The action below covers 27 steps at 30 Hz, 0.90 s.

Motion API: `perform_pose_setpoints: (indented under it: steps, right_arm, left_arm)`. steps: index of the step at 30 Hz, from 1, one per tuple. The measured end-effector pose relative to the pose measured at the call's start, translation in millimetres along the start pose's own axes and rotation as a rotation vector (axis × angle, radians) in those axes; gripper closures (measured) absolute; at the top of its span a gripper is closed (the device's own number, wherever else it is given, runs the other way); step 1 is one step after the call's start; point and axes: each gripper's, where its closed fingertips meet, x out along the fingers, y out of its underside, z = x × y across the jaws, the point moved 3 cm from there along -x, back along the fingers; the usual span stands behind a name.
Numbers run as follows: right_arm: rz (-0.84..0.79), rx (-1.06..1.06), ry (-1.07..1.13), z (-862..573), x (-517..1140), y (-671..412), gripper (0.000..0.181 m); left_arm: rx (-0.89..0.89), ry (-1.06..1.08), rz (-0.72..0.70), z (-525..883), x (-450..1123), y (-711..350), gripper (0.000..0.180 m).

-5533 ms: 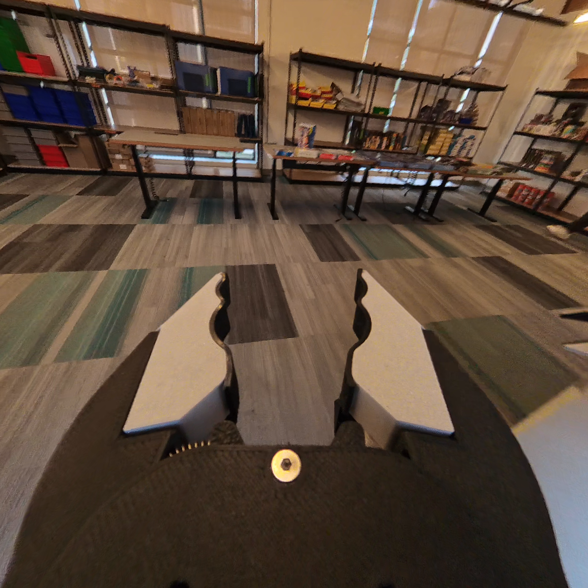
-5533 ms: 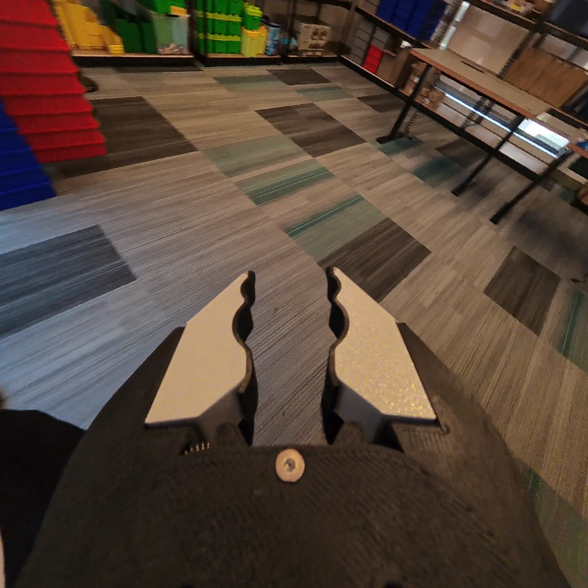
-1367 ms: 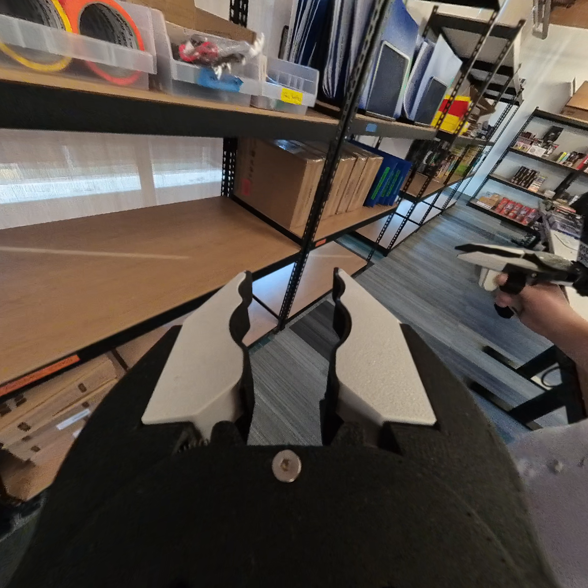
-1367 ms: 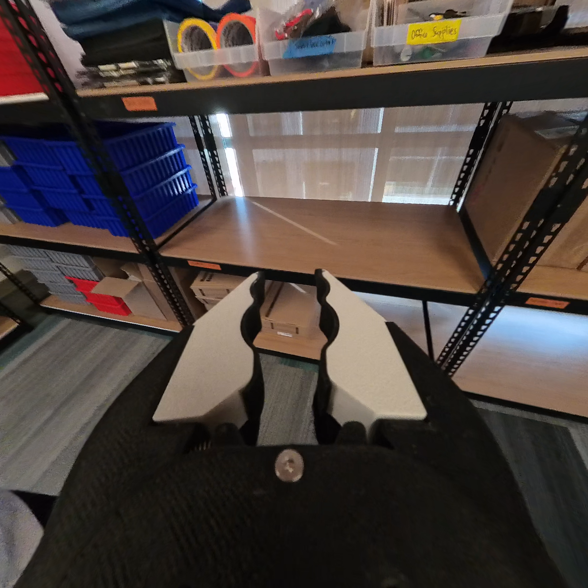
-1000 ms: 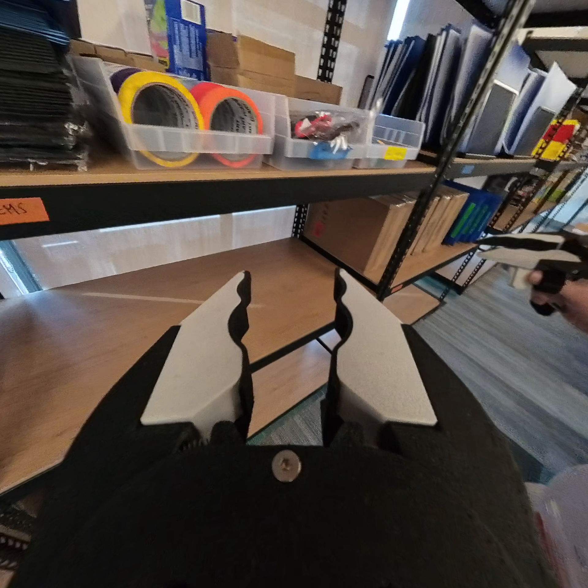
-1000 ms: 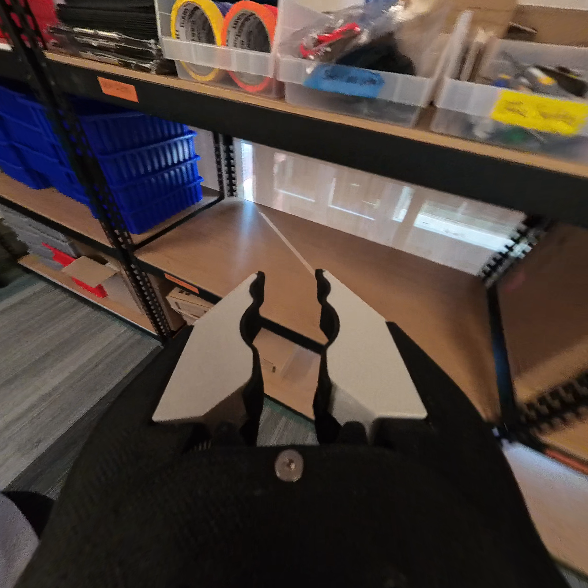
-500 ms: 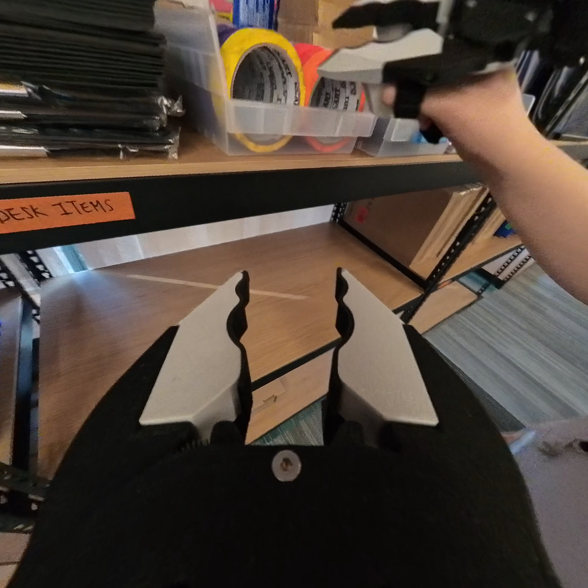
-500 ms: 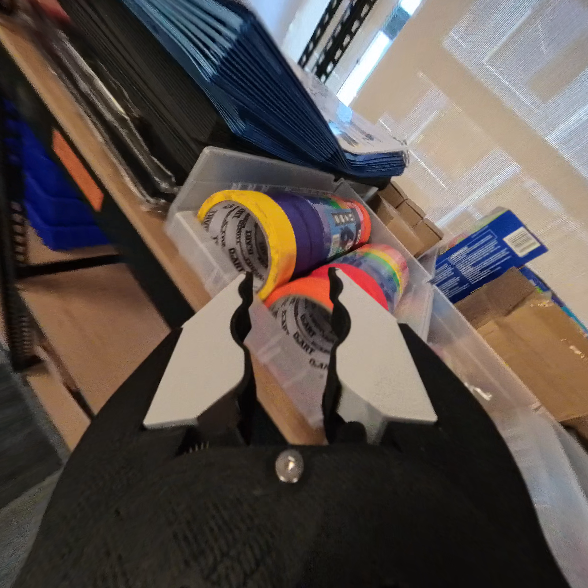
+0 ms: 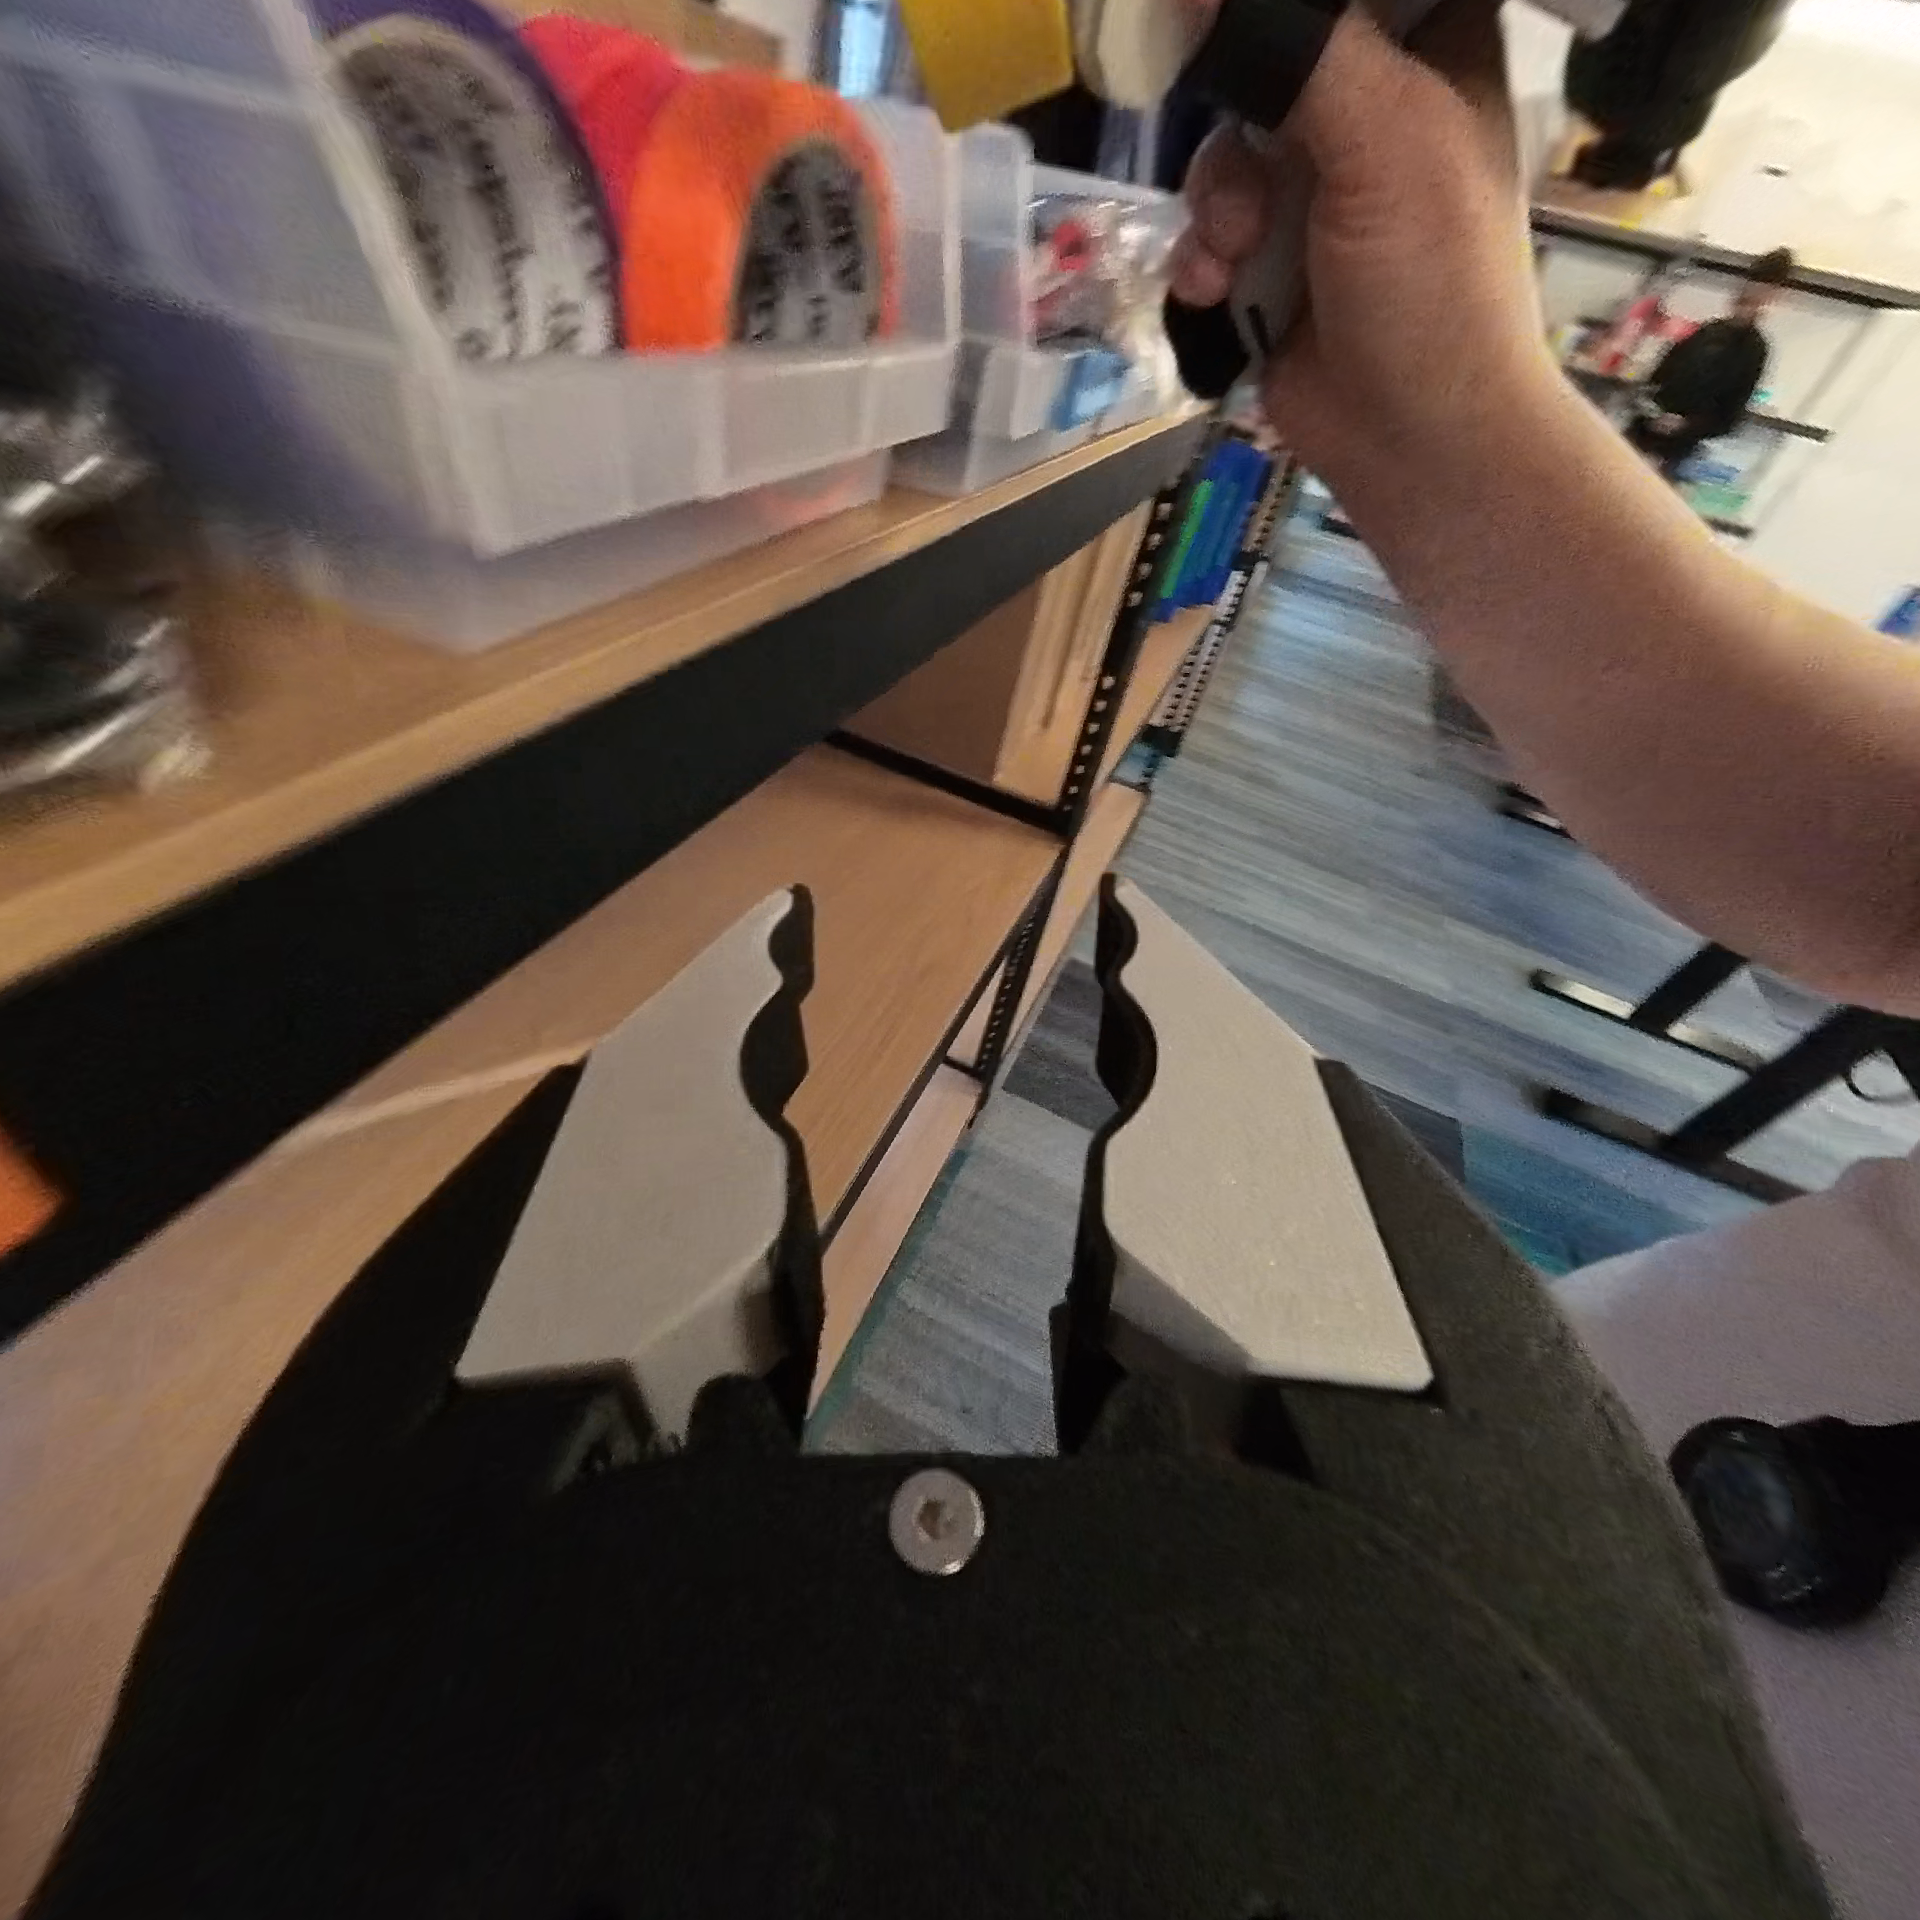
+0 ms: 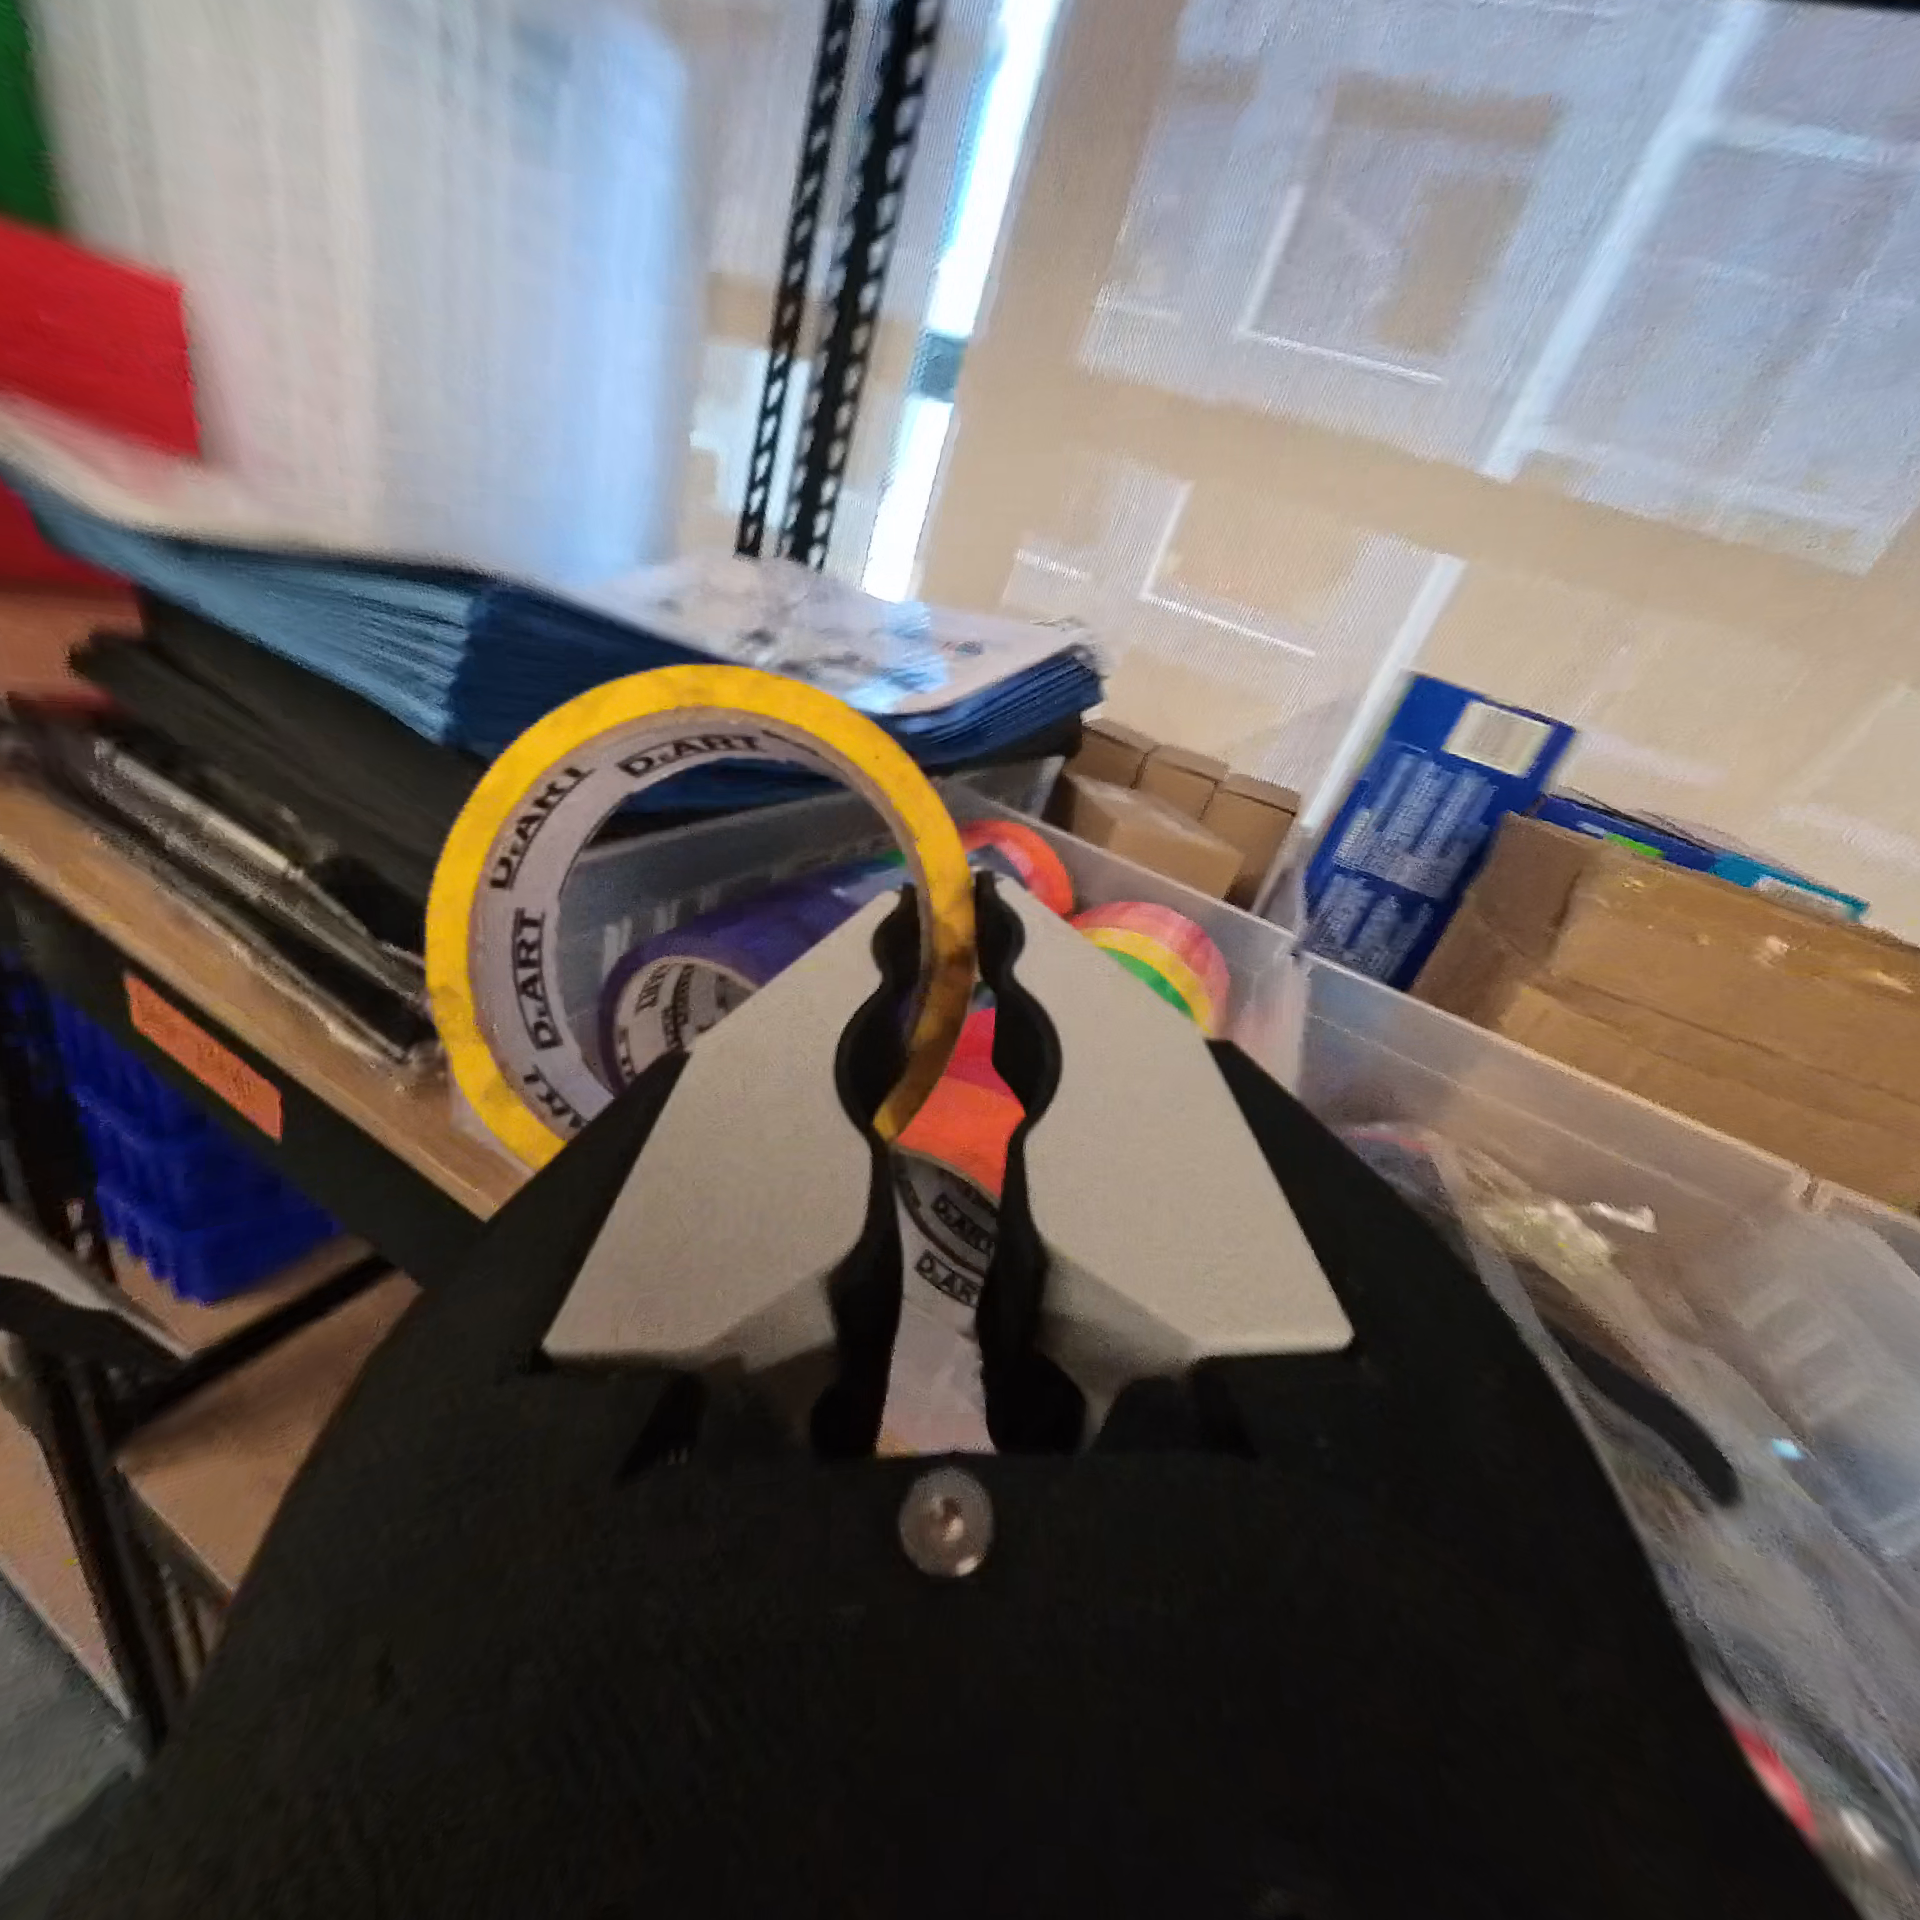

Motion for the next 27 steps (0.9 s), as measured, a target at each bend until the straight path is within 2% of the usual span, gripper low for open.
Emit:
perform_pose_setpoints:
  steps: [4,7,9,11,13,17,21,23,25,27]
  right_arm:
    - [-0.028,0.069,0.068,-35,-52,-2,0.172]
    - [-0.004,0.066,0.126,-56,-102,2,0.172]
    - [-0.011,0.06,0.132,-61,-137,5,0.172]
    - [-0.01,0.062,0.103,-60,-169,14,0.172]
    - [0.013,0.081,0.078,-61,-197,32,0.172]
    - [0.052,0.175,-0.035,-73,-249,72,0.172]
    - [-0.034,0.392,-0.158,-107,-323,93,0.172]
    - [-0.097,0.485,-0.163,-133,-368,99,0.172]
    - [-0.148,0.562,-0.15,-162,-414,103,0.172]
    - [-0.191,0.599,-0.078,-194,-457,108,0.172]
  left_arm:
    - [0.068,0.2,-0.029,-36,43,-22,0.127]
    - [0.044,0.381,-0.052,-76,75,-39,0.123]
    - [-0.006,0.498,-0.087,-105,95,-54,0.116]
    - [-0.057,0.581,-0.142,-130,115,-67,0.091]
    - [-0.051,0.673,-0.185,-157,133,-74,0.089]
    - [-0.076,0.808,-0.165,-221,182,-71,0.108]
    - [-0.103,0.989,-0.149,-304,236,-70,0.135]
    - [-0.096,1.077,-0.115,-346,268,-68,0.145]
    - [-0.093,1.162,-0.092,-385,299,-68,0.163]
    - [-0.095,1.21,-0.06,-417,332,-70,0.16]
